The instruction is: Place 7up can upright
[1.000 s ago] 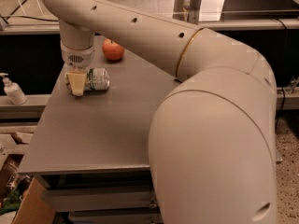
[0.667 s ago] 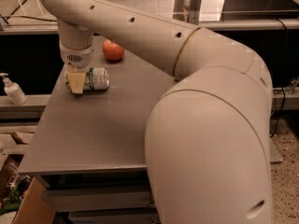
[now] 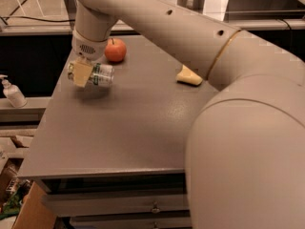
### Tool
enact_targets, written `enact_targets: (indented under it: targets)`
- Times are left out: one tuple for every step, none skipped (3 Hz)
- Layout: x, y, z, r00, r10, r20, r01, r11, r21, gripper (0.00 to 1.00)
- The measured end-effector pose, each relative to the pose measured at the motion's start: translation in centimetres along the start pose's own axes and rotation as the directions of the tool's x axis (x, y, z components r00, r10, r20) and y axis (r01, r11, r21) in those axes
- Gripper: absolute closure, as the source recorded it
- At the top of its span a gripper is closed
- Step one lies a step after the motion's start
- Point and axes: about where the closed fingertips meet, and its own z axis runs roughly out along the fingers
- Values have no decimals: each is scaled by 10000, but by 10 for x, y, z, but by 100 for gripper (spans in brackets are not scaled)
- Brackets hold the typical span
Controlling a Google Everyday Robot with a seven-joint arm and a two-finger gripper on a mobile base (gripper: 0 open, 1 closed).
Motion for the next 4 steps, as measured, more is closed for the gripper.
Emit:
enact_targets:
  targets:
    - [9, -1, -25, 9748, 738, 2106, -727, 9973, -130, 100]
    - [9, -4, -45, 9000, 1332, 4151, -1268, 9910, -431, 100]
    - [3, -6, -60, 7821, 1751, 5981, -1591, 9840, -802, 100]
    - [-7, -2, -80, 6566, 1813, 7322, -1714, 9812, -892, 100]
